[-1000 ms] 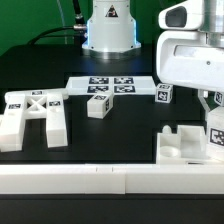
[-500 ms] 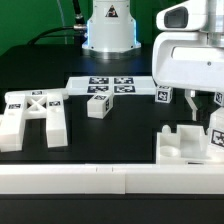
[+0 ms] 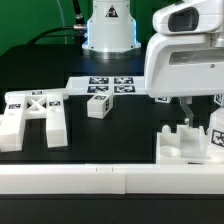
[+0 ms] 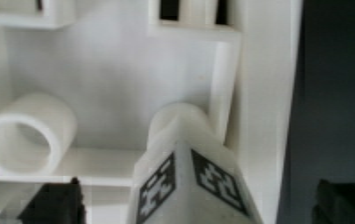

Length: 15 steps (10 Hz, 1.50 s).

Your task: Assemble chair

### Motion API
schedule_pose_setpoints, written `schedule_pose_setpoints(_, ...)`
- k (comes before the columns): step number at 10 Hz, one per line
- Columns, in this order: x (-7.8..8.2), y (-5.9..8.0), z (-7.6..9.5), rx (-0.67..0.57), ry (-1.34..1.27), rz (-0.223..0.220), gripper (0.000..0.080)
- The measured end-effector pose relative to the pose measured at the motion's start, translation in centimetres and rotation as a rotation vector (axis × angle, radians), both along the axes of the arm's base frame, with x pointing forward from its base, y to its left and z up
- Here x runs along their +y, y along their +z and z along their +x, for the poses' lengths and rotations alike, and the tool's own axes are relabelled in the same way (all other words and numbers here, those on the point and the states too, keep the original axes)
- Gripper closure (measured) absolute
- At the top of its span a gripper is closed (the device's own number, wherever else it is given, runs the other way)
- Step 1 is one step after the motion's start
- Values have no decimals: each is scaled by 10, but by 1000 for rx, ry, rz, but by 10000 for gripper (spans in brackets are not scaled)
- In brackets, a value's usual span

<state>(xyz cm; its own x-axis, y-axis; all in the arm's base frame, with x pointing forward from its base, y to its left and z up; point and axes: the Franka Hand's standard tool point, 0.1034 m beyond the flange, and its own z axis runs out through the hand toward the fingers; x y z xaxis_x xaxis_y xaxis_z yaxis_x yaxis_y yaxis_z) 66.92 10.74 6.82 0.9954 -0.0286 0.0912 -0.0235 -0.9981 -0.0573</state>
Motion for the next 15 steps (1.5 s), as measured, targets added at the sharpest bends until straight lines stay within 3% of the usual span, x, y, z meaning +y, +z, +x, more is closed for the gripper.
schedule_pose_setpoints(8,-5,-3,-1,-21,500,-64,150)
schedule_pose_setpoints(10,-6,-3,-1,-21,497,-63,414)
schedule_pose_setpoints(11,-6,-3,-1,-21,496,-63,414)
schedule_pose_setpoints(12,-6,-3,-1,-20,471,-61,514)
schedule_pose_setpoints(15,-2,-3,-1,-11,286,-42,514)
